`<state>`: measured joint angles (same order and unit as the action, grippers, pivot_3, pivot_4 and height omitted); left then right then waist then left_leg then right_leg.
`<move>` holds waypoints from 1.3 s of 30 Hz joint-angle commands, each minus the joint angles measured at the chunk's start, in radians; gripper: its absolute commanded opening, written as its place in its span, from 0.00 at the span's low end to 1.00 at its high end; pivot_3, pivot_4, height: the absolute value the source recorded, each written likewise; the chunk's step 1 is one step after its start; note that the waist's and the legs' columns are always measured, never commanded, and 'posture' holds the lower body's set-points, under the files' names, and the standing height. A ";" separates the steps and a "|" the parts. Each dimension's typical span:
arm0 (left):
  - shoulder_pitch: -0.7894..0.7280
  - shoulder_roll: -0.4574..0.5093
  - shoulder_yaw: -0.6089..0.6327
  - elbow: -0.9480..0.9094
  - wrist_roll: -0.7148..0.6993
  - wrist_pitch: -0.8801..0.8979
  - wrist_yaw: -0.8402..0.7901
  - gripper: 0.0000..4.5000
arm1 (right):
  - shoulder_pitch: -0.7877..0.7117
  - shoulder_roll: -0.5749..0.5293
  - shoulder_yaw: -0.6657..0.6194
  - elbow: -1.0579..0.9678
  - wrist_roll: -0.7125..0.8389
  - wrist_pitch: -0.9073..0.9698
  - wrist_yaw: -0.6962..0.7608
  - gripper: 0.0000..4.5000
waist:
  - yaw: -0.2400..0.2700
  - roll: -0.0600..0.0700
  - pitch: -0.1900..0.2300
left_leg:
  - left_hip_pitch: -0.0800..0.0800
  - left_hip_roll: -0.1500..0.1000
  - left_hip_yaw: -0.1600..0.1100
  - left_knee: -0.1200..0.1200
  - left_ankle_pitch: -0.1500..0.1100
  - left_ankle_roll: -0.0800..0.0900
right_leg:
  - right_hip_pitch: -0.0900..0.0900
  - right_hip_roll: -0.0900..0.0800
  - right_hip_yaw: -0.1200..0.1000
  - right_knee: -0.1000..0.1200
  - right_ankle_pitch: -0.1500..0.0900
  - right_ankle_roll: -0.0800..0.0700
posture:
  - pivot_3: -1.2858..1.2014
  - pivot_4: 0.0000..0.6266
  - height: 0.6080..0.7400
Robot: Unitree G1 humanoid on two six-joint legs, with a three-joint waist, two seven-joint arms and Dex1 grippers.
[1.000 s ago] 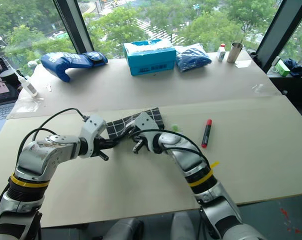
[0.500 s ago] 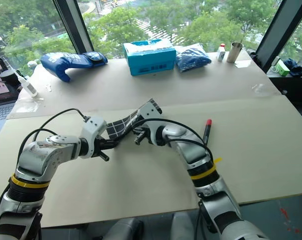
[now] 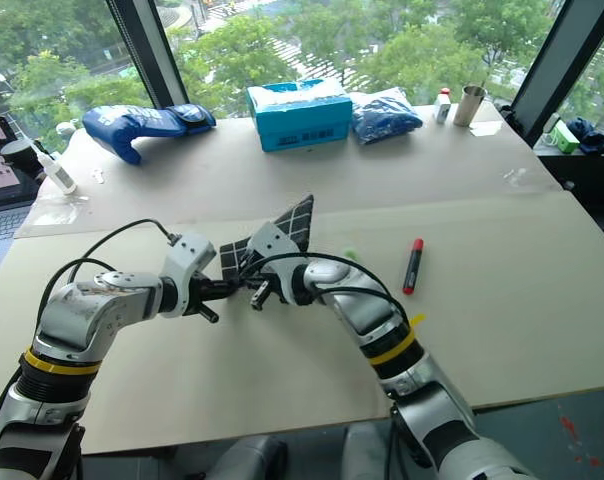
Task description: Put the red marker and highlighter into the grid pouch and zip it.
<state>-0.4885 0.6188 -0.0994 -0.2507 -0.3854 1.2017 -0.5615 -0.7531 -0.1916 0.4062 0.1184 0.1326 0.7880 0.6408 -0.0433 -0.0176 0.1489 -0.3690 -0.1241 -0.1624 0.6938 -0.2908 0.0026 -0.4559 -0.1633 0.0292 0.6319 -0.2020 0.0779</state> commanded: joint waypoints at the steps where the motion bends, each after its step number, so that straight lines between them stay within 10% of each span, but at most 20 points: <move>1: 0.001 0.001 -0.001 -0.015 -0.006 -0.010 -0.007 0.00 | -0.065 -0.041 -0.086 0.089 -0.039 -0.083 -0.045 0.01 | 0.000 0.000 0.000 | 0.000 0.000 0.000 0.000 0.000 0.000 | 0.000 0.000 0.000 0.000 0.000 0.000 | 0.52 0.24 1.00; 21: -0.040 -0.040 0.004 0.060 0.007 -0.031 0.018 0.00 | 0.012 0.151 -0.114 -0.193 0.120 0.184 -0.049 0.01 | 0.004 0.000 0.000 | 0.000 0.000 0.000 0.000 0.000 0.000 | 0.000 0.000 0.001 0.000 0.001 0.000 | 0.52 0.24 1.00; 27: -0.049 -0.061 0.011 0.067 0.005 -0.025 0.034 0.00 | 0.007 0.061 0.070 -0.055 -0.049 0.051 -0.070 0.01 | 0.003 0.000 0.000 | 0.000 0.000 0.000 0.001 0.000 -0.001 | 0.000 0.000 0.001 0.001 0.001 0.000 | 0.52 0.24 1.00; 39: -0.039 -0.064 0.024 0.042 -0.006 -0.002 0.049 0.00 | -0.102 -0.008 -0.100 0.024 -0.104 -0.044 -0.156 0.01 | -0.002 0.000 0.000 | 0.000 0.000 0.001 0.000 0.001 -0.001 | 0.000 0.001 0.002 0.000 0.002 0.000 | 0.52 0.24 1.00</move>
<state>-0.5258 0.5559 -0.0825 -0.1839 -0.3875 1.1911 -0.5160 -0.8186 -0.2054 0.3445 0.1683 0.0440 0.7836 0.5157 -0.0450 -0.0172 0.1486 -0.3687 -0.1236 -0.1619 0.6937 -0.2902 0.0015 -0.4565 -0.1624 0.0308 0.6323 -0.2004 0.0781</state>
